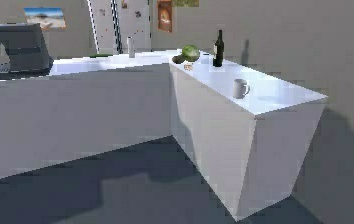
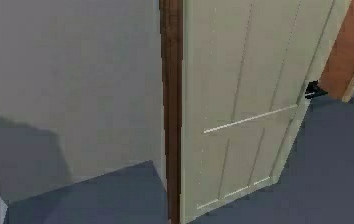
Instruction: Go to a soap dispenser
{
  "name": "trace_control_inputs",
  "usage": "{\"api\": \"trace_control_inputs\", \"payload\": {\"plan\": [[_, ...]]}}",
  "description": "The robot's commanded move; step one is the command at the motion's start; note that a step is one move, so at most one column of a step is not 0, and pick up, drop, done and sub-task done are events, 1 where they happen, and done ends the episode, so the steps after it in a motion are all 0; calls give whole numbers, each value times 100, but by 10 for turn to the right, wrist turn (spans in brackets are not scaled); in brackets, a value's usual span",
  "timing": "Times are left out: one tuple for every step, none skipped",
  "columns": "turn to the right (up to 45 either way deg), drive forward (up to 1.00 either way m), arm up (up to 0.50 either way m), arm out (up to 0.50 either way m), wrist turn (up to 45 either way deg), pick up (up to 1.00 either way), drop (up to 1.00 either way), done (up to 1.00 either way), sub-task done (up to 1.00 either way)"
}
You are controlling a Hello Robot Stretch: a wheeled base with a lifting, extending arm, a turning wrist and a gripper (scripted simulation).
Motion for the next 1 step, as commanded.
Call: {"api": "trace_control_inputs", "payload": {"plan": [[210,0,0,0,0,0,0,0,0]]}}
